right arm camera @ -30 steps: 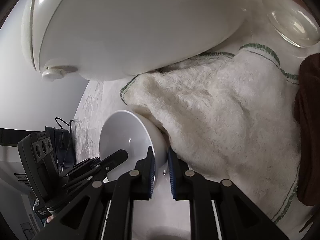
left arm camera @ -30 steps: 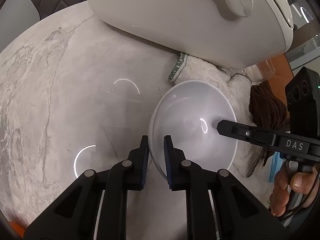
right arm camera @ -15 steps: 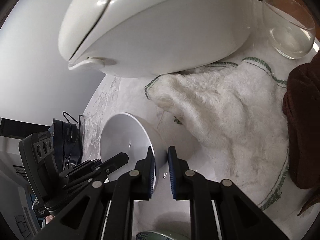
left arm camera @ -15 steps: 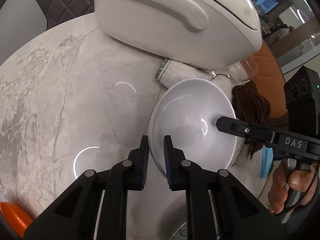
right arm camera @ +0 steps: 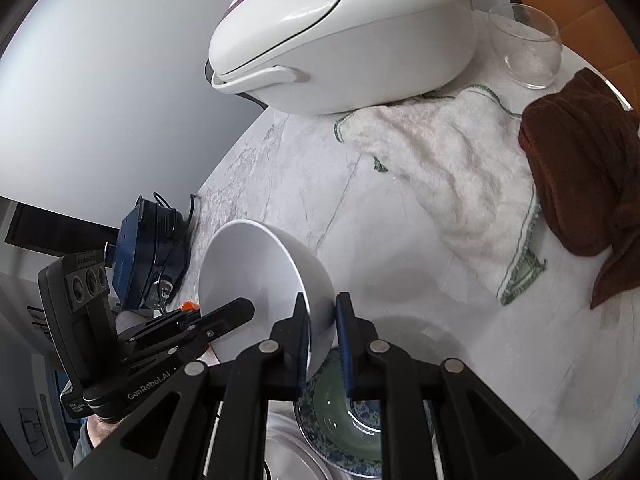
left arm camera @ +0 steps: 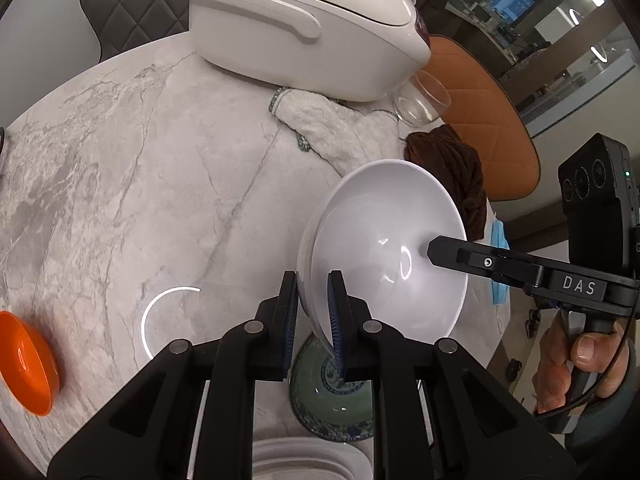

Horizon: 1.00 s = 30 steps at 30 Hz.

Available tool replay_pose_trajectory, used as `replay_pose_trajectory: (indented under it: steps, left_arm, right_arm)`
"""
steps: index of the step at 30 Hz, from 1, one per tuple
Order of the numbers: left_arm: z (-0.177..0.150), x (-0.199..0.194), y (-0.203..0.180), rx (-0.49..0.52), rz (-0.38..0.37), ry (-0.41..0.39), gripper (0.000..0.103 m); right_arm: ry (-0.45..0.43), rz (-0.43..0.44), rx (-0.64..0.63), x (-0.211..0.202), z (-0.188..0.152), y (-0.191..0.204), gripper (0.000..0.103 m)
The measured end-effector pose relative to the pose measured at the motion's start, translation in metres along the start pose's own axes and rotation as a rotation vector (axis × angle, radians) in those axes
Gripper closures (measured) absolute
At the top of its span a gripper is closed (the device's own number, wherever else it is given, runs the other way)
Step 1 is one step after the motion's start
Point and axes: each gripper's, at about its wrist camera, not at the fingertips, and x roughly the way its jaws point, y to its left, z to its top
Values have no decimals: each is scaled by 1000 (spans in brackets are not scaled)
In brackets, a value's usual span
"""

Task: Organize plates and bowls
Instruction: 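Lift the small white bowl with both tools and lower it into the patterned bowl, then open both tools and withdraw them from the nested bowls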

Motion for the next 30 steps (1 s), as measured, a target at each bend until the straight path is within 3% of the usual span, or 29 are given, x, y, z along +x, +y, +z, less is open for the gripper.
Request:
replay_pose_trajectory:
  steps: [7, 14, 21, 30]
  left_arm:
    - [-54, 1, -16, 6, -14, 37, 90]
    - [-97, 27, -25, 12, -10, 102, 90]
    - [-111, 54, -25, 26, 30, 144, 90]
    - [-106, 75, -23, 27, 54, 170, 90]
  right_arm:
    - [12, -21, 13, -8, -46, -5, 88]
    - [52, -48, 55, -3, -85, -26, 88]
    - [91, -82, 86, 16, -98, -45, 88]
    - [126, -127, 77, 31, -99, -55, 88]
